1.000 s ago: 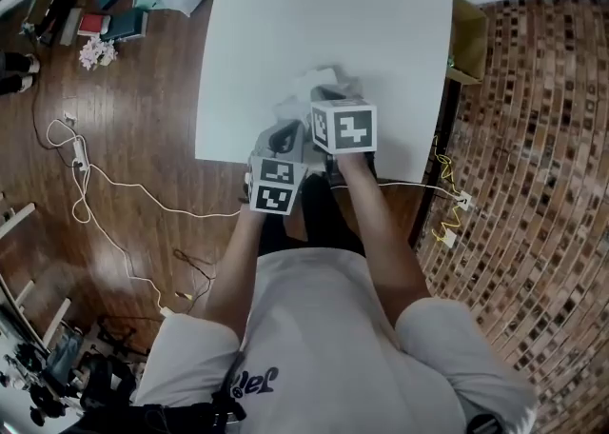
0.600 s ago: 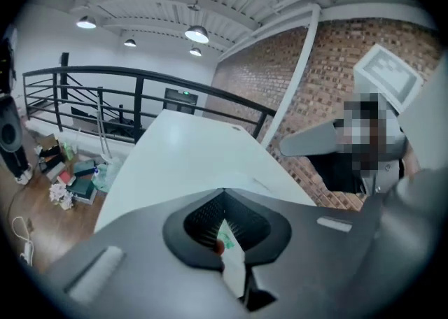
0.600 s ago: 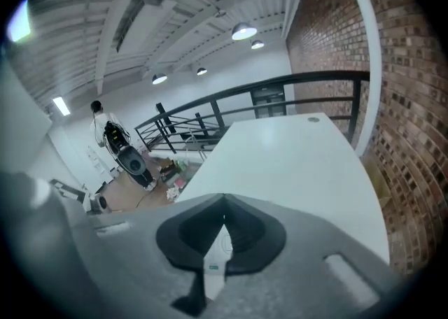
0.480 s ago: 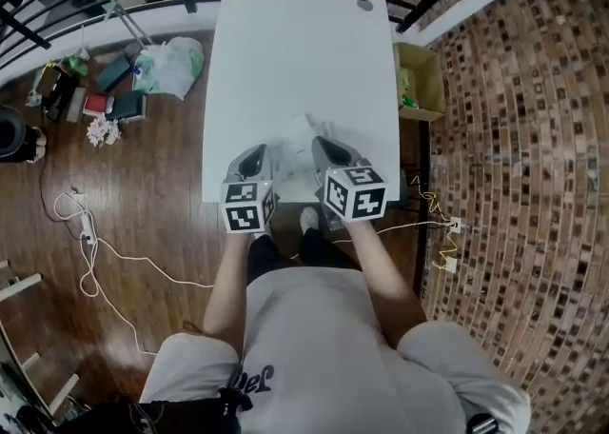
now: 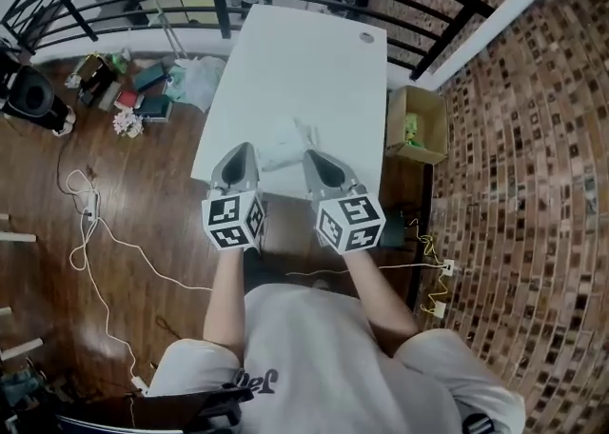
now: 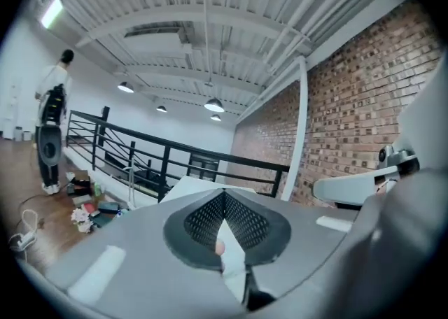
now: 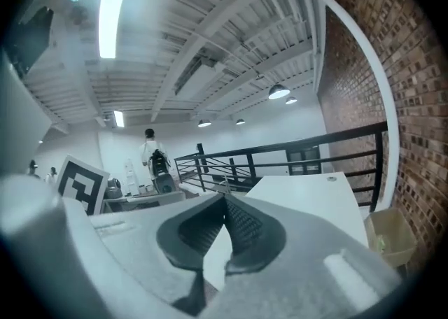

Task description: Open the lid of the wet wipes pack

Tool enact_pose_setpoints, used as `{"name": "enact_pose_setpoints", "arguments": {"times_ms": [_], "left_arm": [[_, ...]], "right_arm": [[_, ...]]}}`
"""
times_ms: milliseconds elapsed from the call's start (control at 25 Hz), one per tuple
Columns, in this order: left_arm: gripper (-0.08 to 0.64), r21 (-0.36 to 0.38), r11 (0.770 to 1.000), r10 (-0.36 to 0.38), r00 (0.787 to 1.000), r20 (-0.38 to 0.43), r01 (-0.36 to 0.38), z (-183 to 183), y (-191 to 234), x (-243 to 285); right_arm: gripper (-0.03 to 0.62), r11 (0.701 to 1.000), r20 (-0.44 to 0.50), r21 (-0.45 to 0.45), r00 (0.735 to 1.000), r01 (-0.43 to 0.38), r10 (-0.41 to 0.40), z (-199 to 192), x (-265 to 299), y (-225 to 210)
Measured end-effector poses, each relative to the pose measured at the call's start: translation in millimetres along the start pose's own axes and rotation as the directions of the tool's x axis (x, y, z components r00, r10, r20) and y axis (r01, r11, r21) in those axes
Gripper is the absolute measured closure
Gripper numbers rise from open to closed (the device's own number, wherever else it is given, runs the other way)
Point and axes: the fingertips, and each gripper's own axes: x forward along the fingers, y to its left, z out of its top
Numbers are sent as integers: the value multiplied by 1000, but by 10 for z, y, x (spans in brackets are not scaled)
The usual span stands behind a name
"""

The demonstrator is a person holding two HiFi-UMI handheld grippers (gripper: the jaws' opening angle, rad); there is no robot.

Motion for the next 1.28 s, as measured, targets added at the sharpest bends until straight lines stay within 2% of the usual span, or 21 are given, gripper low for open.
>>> {"name": "enact_pose_setpoints", "arguments": {"times_ms": [80, 160, 240, 320, 440, 560, 720, 840, 920, 1080, 1280], "left_arm": [[543, -28, 997, 70, 997, 13, -70, -222, -214, -417], [543, -22, 994, 109, 994, -13, -109, -538, -498, -762], [543, 17, 995, 103, 992, -70, -102, -867, -917, -993], [543, 64, 995, 85, 989, -117, -78, -1041, -1222, -1261], [543, 96, 989, 125, 988, -86, -117, -847, -1104, -1431], [543, 99, 985, 144, 989, -41, -139, -642, -1021, -1534], [543, 138, 990, 28, 999, -21, -25, -503, -1290, -1630], [543, 137, 990, -29, 1000, -10, 30, -459, -1347, -1750], [543, 121, 993, -19, 1000, -3, 20, -452, -1249, -1870], [543, 91, 996, 9, 999, 50, -14, -356, -1096, -2012], [543, 110, 994, 6, 995, 99, -17, -198, -1010, -2049]], "right_arm": [[601, 998, 8, 15, 999, -53, 53, -166, -394, 78], [601, 994, -16, 71, 996, -88, 89, -457, -694, 62], [601, 986, -88, 146, 992, -77, 91, -829, -1001, -78], [601, 979, -144, 191, 984, -72, 101, -1107, -1365, -80], [601, 982, -115, 150, 985, -111, 129, -1075, -1629, 42], [601, 985, -78, 153, 992, -83, 96, -1006, -1833, 50], [601, 988, -34, 153, 999, -7, 12, -878, -1914, 24], [601, 993, -1, 116, 1000, 6, -6, -665, -1815, 170], [601, 996, 30, 86, 1000, -10, 8, -505, -1767, 385], [601, 998, 66, -33, 996, -50, 52, -358, -1740, 810], [601, 994, 63, -68, 994, -84, 88, -370, -1717, 1077]]}}
